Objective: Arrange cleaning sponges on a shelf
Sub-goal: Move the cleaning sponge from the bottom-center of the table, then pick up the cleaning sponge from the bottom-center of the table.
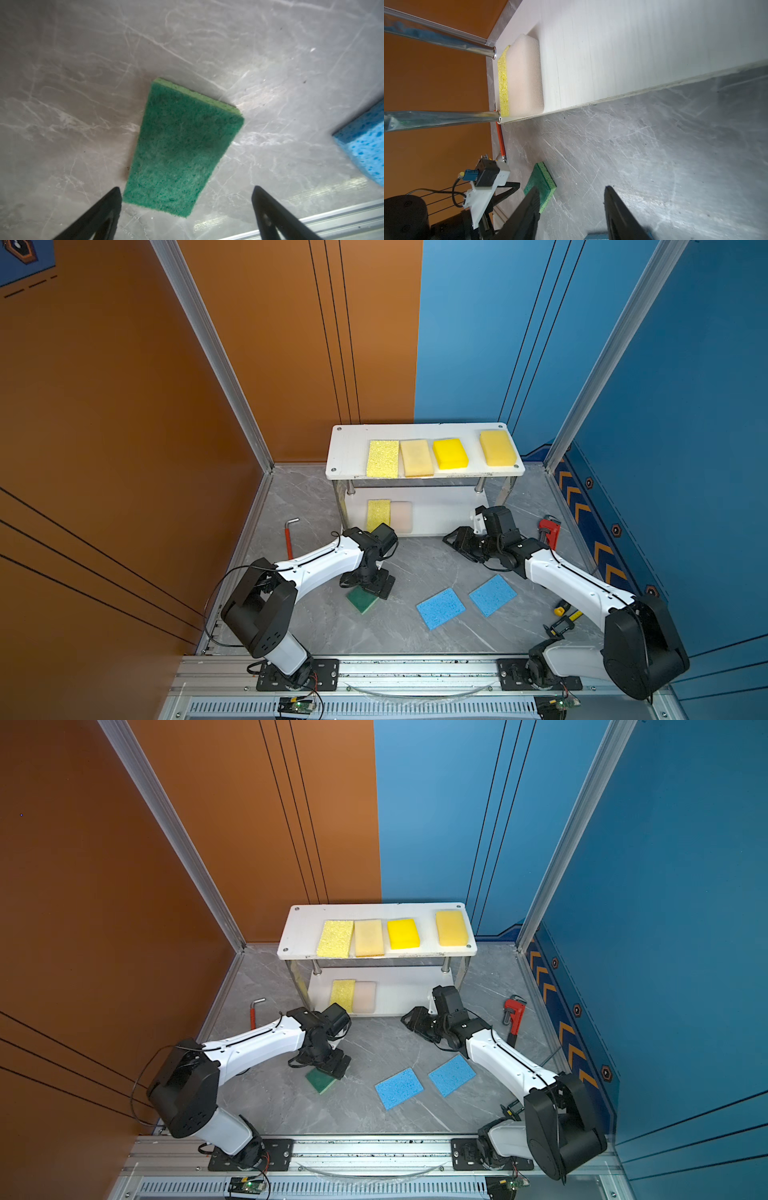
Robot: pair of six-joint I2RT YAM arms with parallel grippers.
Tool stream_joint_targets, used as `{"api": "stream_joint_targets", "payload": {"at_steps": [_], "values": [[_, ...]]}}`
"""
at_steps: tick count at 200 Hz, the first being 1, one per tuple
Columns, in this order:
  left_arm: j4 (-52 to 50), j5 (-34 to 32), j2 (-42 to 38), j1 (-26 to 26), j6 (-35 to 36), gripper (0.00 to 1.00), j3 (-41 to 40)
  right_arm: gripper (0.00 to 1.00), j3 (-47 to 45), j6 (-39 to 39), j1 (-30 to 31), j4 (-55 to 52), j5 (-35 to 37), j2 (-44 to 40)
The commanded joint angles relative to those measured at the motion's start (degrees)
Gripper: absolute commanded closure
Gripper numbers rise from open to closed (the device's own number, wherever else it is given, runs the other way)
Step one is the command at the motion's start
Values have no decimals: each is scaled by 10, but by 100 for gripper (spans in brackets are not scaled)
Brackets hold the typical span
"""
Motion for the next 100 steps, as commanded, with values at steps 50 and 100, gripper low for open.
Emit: {"api": "stream_joint_targets", "payload": {"at_steps": [50, 100], "values": [[-13, 4, 20, 4, 33, 2, -24, 40, -23, -5, -7, -27, 21, -33], [-8, 13, 61, -1, 26, 2, -34, 39, -28, 0, -9, -28, 27, -46]]}}
